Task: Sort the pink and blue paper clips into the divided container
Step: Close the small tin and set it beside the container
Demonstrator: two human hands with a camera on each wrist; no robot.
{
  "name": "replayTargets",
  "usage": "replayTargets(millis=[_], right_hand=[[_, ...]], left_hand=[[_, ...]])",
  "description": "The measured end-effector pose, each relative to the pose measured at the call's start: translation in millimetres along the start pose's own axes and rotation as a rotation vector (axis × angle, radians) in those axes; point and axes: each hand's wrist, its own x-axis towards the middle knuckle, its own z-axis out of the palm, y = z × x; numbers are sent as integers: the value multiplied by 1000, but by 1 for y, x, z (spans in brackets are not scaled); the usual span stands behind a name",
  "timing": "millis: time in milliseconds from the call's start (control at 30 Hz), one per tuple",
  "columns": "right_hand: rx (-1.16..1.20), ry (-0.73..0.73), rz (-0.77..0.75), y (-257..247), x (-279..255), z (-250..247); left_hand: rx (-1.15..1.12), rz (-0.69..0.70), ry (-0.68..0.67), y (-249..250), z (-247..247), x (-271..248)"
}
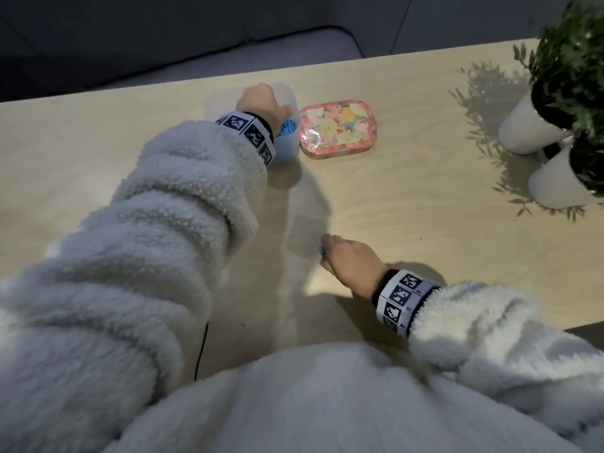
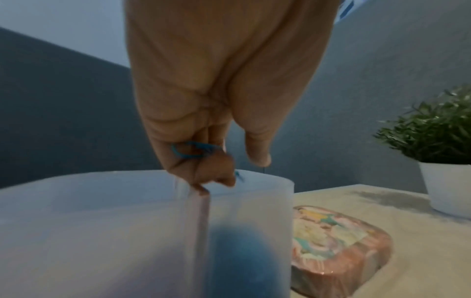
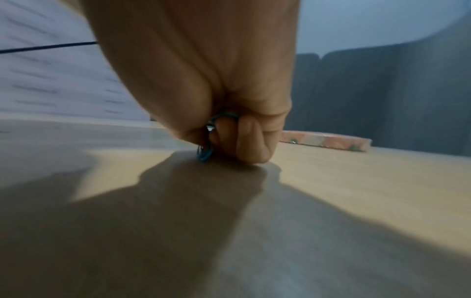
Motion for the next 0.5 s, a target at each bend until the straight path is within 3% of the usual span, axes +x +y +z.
replayTargets(millis=[167, 233, 300, 400, 500], right_hand=[[457, -61, 70, 17, 16, -32], [686, -13, 140, 20, 33, -56], [824, 50, 143, 19, 56, -88], [726, 236, 106, 14, 103, -137], [494, 324, 149, 0, 148, -167]], left_hand=[[-261, -4, -53, -2, -6, 2], [-505, 26, -4, -11, -12, 1], [-656, 41, 129, -29, -14, 1], [-480, 82, 397, -64, -10, -3], [-472, 70, 381, -95, 4, -5]])
